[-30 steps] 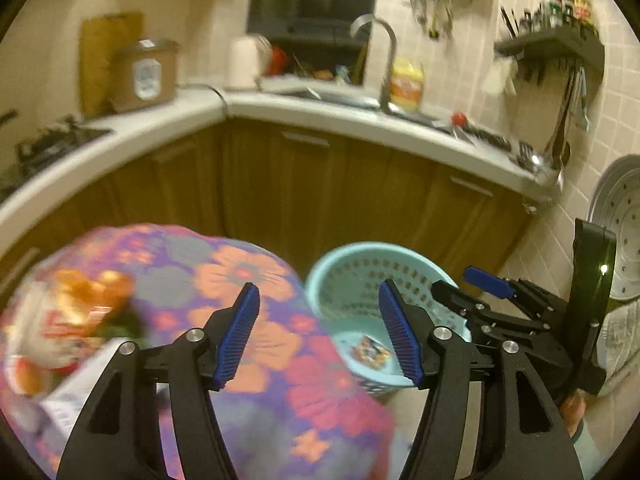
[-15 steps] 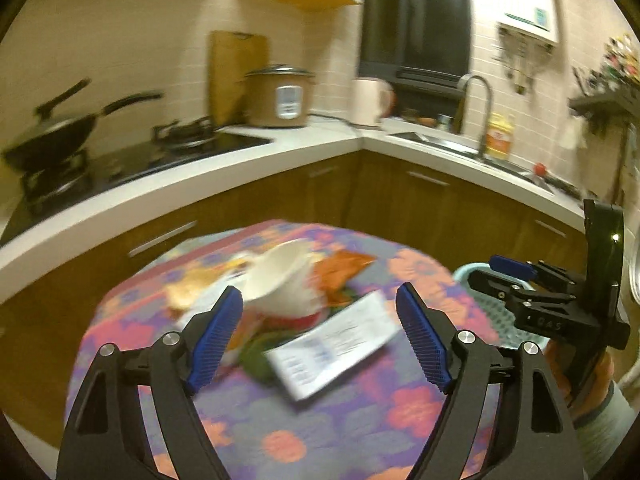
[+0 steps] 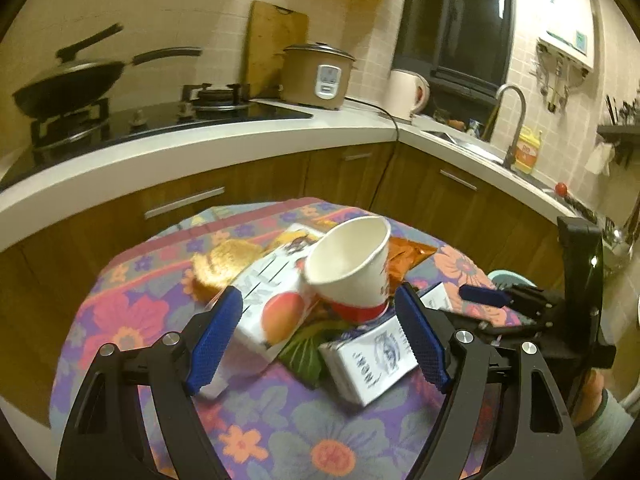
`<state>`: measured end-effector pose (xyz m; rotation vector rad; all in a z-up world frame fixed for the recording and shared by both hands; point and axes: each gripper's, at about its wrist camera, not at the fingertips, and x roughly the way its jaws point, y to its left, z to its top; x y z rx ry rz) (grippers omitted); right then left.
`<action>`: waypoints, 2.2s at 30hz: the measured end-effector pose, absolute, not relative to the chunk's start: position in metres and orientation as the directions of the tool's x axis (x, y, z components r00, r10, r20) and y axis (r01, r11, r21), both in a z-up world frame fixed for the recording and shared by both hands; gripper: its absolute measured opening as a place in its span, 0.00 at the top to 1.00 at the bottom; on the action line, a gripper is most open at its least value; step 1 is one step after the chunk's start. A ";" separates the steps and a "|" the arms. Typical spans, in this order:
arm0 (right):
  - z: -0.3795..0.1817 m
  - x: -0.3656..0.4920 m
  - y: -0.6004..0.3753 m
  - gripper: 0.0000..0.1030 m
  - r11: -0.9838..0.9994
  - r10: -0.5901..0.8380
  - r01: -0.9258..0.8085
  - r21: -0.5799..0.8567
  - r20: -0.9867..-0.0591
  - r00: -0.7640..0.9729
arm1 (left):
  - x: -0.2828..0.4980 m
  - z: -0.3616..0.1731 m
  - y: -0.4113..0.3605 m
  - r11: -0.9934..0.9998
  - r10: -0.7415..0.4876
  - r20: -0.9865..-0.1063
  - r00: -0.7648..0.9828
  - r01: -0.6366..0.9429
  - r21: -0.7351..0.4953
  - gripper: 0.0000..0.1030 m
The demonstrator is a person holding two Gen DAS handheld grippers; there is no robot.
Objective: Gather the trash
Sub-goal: 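Grasp the white paper cup with the left tool while the right tool grasps the milk carton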
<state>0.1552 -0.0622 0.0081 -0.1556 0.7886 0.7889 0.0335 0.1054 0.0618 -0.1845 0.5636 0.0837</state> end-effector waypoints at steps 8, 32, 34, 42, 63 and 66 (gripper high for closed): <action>-0.001 0.159 -0.066 0.41 0.686 0.592 -0.703 0.189 -0.706 0.388 | 0.082 0.058 0.076 0.998 -0.025 -0.605 0.796 -0.011 -0.057 0.43; 0.002 0.070 -0.076 0.41 0.388 0.687 -0.886 0.253 -0.721 0.095 | 0.035 0.064 0.086 0.990 0.004 -0.613 0.790 -0.088 -0.108 0.99; 0.006 0.066 -0.084 0.40 0.382 0.692 -0.890 0.249 -0.715 0.096 | 0.027 0.067 0.091 0.989 0.007 -0.601 0.799 -0.095 -0.116 0.99; 0.019 0.069 -0.071 0.26 0.366 0.704 -0.927 0.085 -0.677 0.216 | -0.003 0.072 0.104 0.980 0.013 -0.564 0.826 -0.121 -0.156 0.99; -0.008 0.084 -0.033 0.63 0.343 0.651 -0.939 0.029 -0.728 0.215 | -0.009 0.073 0.077 0.987 -0.005 -0.565 0.825 -0.087 -0.135 0.99; -0.003 0.082 -0.050 0.66 0.386 0.662 -0.922 0.023 -0.703 0.259 | -0.004 0.079 0.064 0.990 -0.013 -0.562 0.827 -0.067 -0.121 0.99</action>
